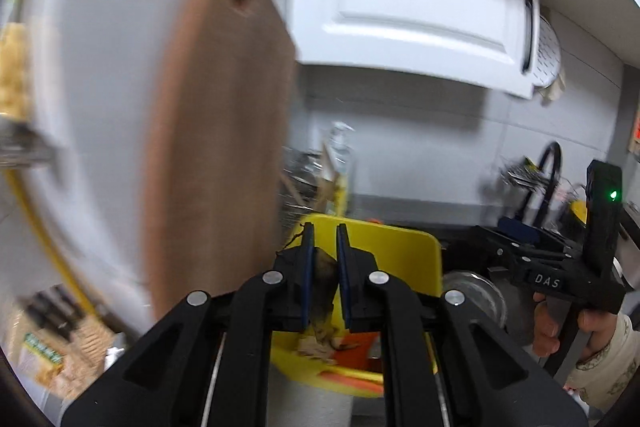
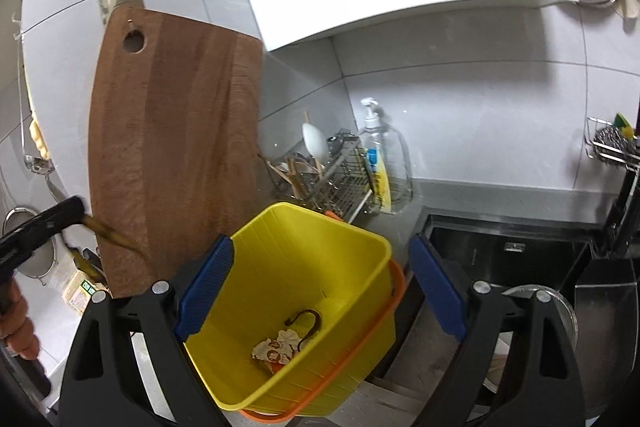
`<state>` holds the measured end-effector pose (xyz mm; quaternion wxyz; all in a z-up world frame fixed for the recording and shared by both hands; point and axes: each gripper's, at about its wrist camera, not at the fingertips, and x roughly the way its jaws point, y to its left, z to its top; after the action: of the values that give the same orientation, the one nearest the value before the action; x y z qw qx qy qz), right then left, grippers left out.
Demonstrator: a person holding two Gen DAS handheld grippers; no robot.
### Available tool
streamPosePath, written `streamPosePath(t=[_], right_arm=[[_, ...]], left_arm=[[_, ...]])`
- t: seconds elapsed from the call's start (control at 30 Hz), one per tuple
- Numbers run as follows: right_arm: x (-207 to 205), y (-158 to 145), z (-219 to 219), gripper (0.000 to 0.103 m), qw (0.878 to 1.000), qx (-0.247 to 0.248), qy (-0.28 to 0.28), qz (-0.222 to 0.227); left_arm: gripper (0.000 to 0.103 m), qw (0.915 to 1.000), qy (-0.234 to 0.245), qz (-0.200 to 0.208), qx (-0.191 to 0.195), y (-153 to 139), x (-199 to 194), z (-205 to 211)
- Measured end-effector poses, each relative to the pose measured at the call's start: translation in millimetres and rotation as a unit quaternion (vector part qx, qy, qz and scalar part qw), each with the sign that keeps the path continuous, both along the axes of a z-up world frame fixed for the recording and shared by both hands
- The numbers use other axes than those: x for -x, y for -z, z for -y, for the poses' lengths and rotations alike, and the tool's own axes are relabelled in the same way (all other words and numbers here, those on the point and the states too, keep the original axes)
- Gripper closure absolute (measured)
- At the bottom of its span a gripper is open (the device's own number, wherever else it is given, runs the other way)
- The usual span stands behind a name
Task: Collect trash
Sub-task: 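Carry the banana peel to the yellow bin and open the left tool, then grasp the green bok choy stalk with the left tool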
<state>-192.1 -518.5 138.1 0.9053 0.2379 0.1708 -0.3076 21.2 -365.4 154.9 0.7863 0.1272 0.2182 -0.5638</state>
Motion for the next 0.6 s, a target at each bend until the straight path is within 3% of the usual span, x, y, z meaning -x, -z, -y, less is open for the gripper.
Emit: streamPosePath(t=[0.1, 0.13, 0.17, 0.2, 0.23, 0.37, 0.47, 0.6], right_arm=[[1, 0, -1, 0.017, 1.000, 0.007, -0.006, -0.003], [2, 0, -3, 0.016, 1.000, 0.013, -0.009, -0.004], [1, -2, -6, 0.015, 1.000, 0.025, -0.013, -0.005], [1, -3, -7, 0.012, 0.999, 0.033, -0.016, -0.006], [-1, -4, -10, 0.012, 0.999, 0.044, -0.020, -0.008], [-14, -7, -18, 0.012, 0.997, 0.048, -0.065, 0.002], [-25, -11, -29, 0.012, 0.991, 0.052, -0.119, 0.014], [-53, -13, -58, 0.012, 0.979, 0.081, -0.189, -0.007]], left_arm=[[0.081, 0.9988, 0.031, 0.005, -0.038, 21, 15, 16], [0.059, 0.9986, 0.037, 0.009, -0.038, 24, 20, 14], [0.025, 0.9985, 0.043, 0.013, -0.030, 26, 25, 9], [0.013, 0.9986, 0.047, 0.019, -0.015, 27, 30, 1], [0.008, 0.9986, 0.048, 0.022, -0.002, 26, 32, -6], [0.008, 0.9997, 0.024, -0.007, 0.003, 27, 25, -27], [0.005, 0.9997, -0.024, -0.004, -0.002, 31, 24, -58], [0.004, 0.9942, -0.106, -0.010, -0.014, 49, 17, -117]])
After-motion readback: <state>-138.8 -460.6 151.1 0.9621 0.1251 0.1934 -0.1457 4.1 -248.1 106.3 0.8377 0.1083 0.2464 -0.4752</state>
